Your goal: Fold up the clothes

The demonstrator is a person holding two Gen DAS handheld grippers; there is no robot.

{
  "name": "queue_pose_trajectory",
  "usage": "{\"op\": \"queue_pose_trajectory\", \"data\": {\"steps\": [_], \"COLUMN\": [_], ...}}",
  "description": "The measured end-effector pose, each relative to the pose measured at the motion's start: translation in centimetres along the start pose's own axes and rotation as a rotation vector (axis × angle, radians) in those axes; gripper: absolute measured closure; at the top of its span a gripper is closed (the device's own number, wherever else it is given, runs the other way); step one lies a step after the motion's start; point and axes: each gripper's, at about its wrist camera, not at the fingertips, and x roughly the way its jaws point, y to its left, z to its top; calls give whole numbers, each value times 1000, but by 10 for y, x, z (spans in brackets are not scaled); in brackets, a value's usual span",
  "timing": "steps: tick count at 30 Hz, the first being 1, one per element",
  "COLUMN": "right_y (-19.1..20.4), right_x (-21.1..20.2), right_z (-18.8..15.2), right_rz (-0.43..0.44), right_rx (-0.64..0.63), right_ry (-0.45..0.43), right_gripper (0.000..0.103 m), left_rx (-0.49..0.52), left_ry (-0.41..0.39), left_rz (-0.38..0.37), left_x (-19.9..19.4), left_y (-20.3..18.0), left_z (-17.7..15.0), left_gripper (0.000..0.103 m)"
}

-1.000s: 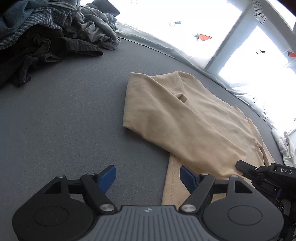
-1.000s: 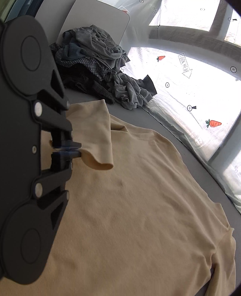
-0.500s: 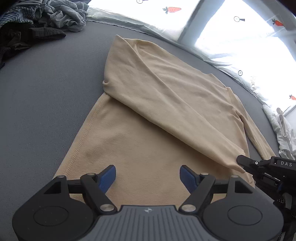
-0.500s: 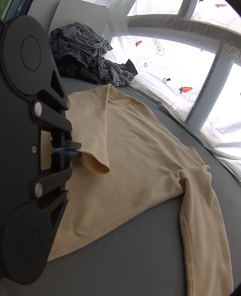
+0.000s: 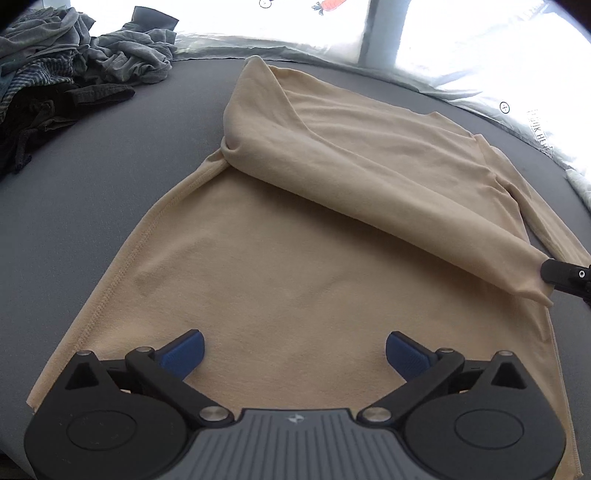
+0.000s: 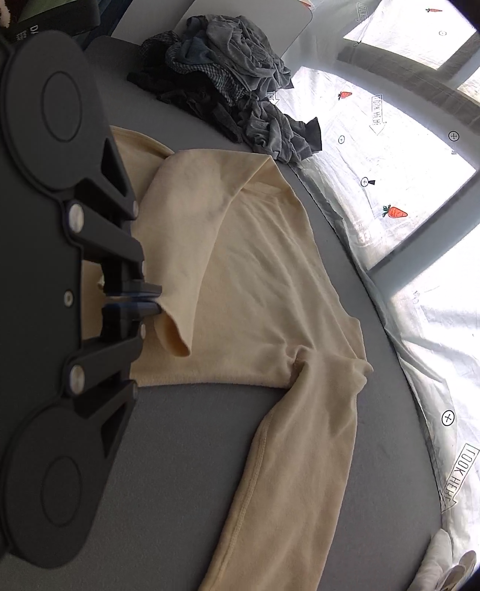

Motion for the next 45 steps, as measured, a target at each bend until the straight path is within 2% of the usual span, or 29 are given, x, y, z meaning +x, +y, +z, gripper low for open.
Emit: {"op": "queue_pose_trajectory", "data": {"steps": [1,8,15,24,29,37,42,45], "right_y": [-2,-16,-28,-76,-103,-126,-130,-126], "right_x": [-1,-7,-14,-40,-34,-15,-17,-21], "right_z": [2,21,51,87,85,66,72,69], "right_rz": [-8,-106,-155,-275,-340,-436,-429,-431], "right_rx": [-16,-119,-188,-94,-49,-13,20,34], "right_ry": [-5,-53,-129,-264,-250,-170,-149,-138], "right_gripper": [100,100,100,100,100,103,102,94], "left_rx": [25,-36,-81,-105,-115,-108,-100,-96], "left_ry": [-5,-52,-74,-93,-96,-102,-116,-118], "left_rz": [28,67,106,126,134,129,125,122], "left_x": [1,2,9,10,11,12,12,13], "left_y": [-6,-8,-15,-17,-18,-15,-14,-13], "left_z": [-2,-4,2,4,4,5,5,7], "left_gripper": [0,0,0,0,0,0,0,0]}}
